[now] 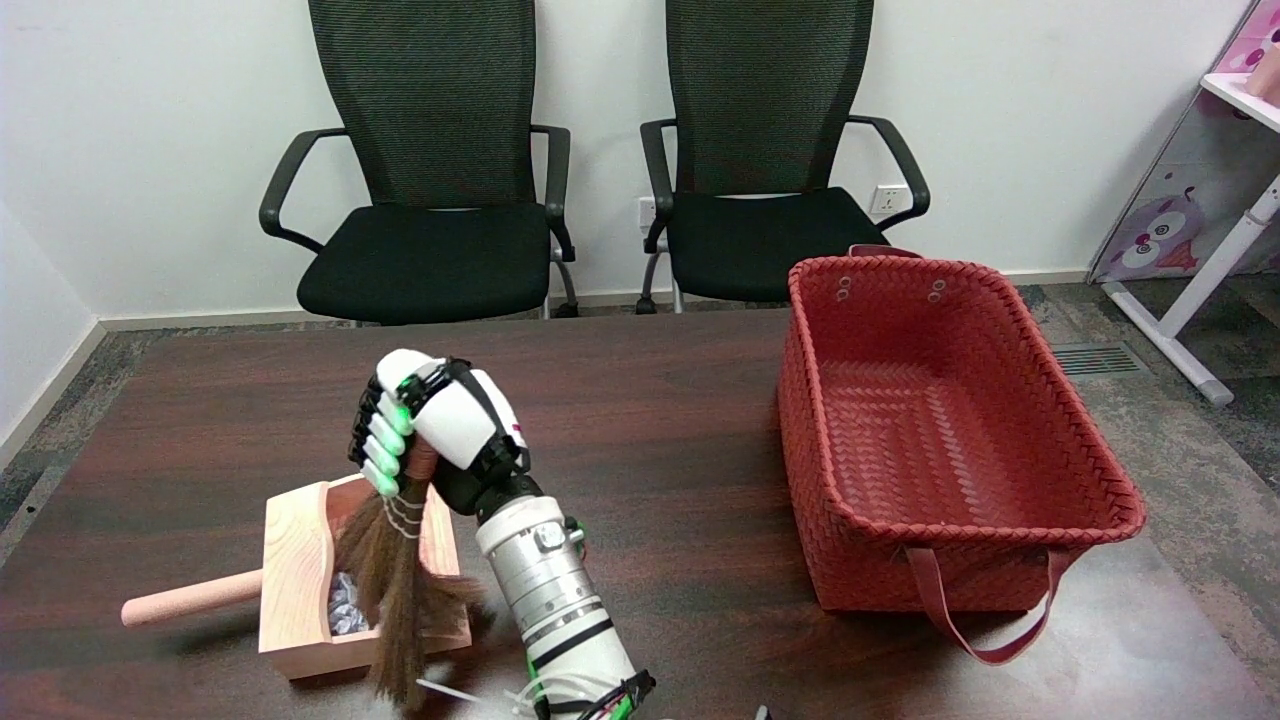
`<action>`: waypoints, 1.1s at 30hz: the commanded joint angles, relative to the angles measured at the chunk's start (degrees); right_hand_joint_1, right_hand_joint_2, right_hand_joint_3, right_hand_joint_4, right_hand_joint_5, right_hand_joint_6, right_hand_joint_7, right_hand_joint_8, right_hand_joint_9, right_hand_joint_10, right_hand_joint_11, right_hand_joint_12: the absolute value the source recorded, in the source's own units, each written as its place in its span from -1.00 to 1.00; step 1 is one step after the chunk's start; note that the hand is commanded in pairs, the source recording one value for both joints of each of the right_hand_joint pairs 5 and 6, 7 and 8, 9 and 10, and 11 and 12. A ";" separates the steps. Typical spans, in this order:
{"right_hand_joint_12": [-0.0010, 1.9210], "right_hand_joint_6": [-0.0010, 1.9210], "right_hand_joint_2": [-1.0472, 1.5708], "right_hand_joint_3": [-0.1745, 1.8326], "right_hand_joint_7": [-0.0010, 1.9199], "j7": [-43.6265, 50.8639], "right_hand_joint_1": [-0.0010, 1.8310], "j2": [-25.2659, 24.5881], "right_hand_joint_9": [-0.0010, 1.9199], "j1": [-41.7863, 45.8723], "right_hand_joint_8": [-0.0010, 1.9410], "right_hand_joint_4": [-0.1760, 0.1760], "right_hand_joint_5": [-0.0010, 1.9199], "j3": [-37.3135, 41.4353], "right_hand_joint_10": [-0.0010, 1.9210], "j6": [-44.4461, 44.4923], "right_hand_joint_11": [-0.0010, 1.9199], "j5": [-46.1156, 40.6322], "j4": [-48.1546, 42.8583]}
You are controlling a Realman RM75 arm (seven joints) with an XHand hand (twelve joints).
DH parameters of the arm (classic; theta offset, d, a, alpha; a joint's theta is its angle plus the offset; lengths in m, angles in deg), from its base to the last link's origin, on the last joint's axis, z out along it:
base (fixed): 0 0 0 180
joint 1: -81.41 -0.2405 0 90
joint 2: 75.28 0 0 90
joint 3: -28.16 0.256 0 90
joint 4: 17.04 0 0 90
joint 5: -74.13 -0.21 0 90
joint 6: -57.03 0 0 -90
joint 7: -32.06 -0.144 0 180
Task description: Sweep the paper ball into the dustpan.
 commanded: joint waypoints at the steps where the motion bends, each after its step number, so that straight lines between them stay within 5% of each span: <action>1: 1.00 1.00 0.57 0.53 1.00 -22.43 -0.41 0.22 1.00 -3.95 0.98 0.05 1.00 -0.98 1.00 1.00 1.00 -4.83 -3.16; 16: 1.00 1.00 0.55 0.46 1.00 -27.88 -0.37 2.58 1.00 -3.42 0.98 0.04 1.00 -1.79 1.00 0.12 1.00 -4.18 1.08; 33: 1.00 1.00 0.80 0.50 1.00 -4.97 -0.42 12.40 1.00 -3.24 0.98 0.03 1.00 -2.30 1.00 -0.14 1.00 -5.02 11.83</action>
